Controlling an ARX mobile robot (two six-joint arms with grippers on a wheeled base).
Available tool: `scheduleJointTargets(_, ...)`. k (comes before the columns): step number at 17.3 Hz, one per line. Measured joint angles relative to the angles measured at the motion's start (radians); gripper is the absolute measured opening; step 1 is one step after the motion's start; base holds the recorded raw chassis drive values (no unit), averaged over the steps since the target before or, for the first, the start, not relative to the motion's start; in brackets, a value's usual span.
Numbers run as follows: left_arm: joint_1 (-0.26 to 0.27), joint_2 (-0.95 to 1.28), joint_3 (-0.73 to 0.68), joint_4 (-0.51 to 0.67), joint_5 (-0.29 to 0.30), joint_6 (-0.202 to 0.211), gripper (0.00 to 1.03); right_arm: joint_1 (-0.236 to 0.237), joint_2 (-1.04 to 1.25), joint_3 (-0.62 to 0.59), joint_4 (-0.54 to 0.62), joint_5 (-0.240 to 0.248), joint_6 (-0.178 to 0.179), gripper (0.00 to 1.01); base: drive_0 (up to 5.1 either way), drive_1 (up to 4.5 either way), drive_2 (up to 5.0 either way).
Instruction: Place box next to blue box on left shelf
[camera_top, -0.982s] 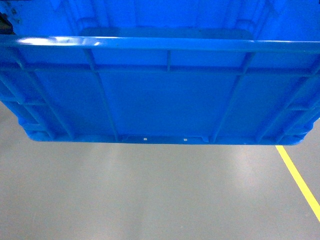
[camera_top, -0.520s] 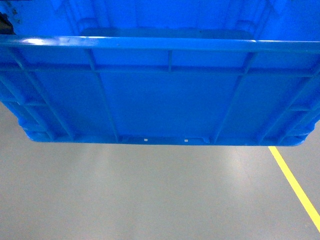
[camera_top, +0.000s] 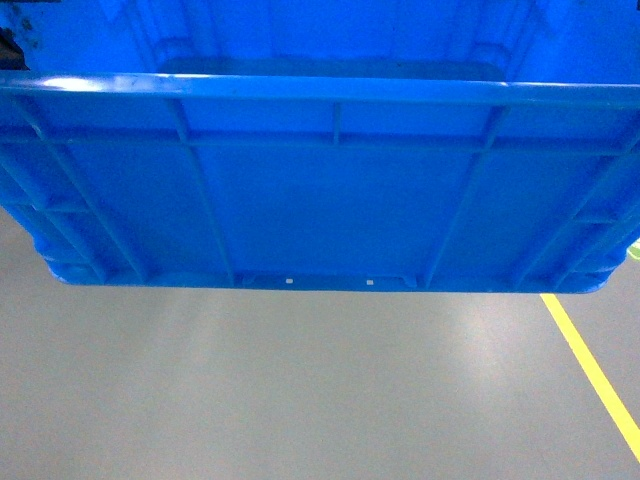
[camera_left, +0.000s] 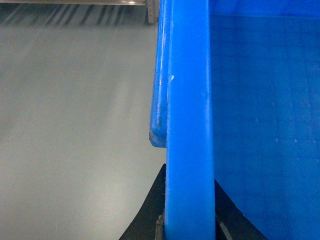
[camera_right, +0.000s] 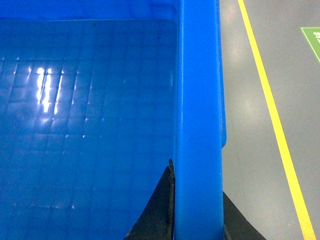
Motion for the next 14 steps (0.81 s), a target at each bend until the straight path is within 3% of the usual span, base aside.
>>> scheduleJointTargets(14, 0.000, 0.000, 0.000, 0.000, -0.001, -0.001, 0.08, 0.000, 0.000, 0.000, 0.002, -0.001, 0.000, 0.08, 0.1, 4.32, -4.2)
